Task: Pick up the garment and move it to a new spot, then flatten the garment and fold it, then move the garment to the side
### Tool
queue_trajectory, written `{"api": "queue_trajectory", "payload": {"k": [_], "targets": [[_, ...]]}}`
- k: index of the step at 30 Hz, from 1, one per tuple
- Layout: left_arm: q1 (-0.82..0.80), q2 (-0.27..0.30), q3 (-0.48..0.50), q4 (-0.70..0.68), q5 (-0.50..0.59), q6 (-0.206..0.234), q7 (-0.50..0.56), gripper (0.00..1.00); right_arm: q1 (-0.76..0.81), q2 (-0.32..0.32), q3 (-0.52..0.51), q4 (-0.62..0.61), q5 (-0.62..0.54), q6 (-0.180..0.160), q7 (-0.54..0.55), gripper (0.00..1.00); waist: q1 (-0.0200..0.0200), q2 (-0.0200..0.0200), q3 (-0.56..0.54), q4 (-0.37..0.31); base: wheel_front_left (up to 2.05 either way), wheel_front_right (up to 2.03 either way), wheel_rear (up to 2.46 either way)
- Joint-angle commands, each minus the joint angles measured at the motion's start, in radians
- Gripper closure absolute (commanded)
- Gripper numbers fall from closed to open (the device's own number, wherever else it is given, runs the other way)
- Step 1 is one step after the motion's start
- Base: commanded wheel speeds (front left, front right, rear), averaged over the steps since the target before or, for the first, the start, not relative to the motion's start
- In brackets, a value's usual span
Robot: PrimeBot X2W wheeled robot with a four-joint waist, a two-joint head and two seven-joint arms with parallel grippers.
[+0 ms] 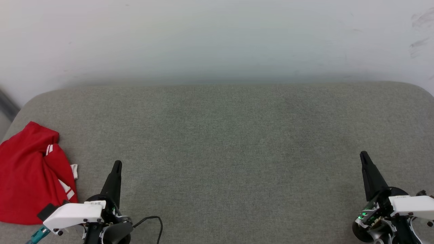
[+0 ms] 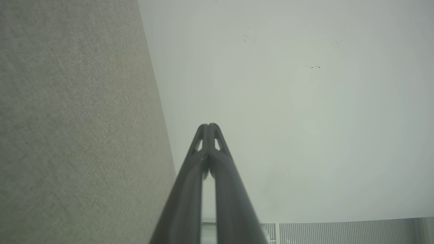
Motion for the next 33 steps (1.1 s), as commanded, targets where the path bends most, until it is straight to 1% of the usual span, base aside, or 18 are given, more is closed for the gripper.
{"api": "queue_trajectory", "payload": {"k": [1,24,25,27,33], "targets": [[-0.010,-0.001,0.004,0.001,0.005,0.000,0.003,1.00,-0.013,0.005,-0.001,0.001,-0.004,0.000,0.002,1.00,0.0000,0.0000,0.000,0.000,0.00,0.00,0.00],[-0.010,-0.001,0.004,0.001,0.005,0.000,0.003,1.00,-0.013,0.005,-0.001,0.001,-0.004,0.000,0.002,1.00,0.0000,0.0000,0.000,0.000,0.00,0.00,0.00],[0.001,0.000,0.000,0.003,0.000,0.000,0.000,0.00,0.001,0.000,0.000,0.002,-0.001,0.000,0.000,0.00,0.0000,0.0000,0.000,0.000,0.00,0.00,0.00],[0.012,-0.002,-0.003,0.016,-0.001,0.000,-0.001,0.00,0.013,0.001,0.001,0.015,-0.001,0.000,-0.001,0.00,0.0000,0.0000,0.000,0.000,0.00,0.00,0.00],[0.007,-0.002,-0.032,-0.005,0.003,0.000,-0.025,0.00,0.023,0.001,0.015,-0.013,-0.017,0.000,-0.032,0.00,0.0000,0.0000,0.000,-0.001,0.00,0.00,0.00]]}}
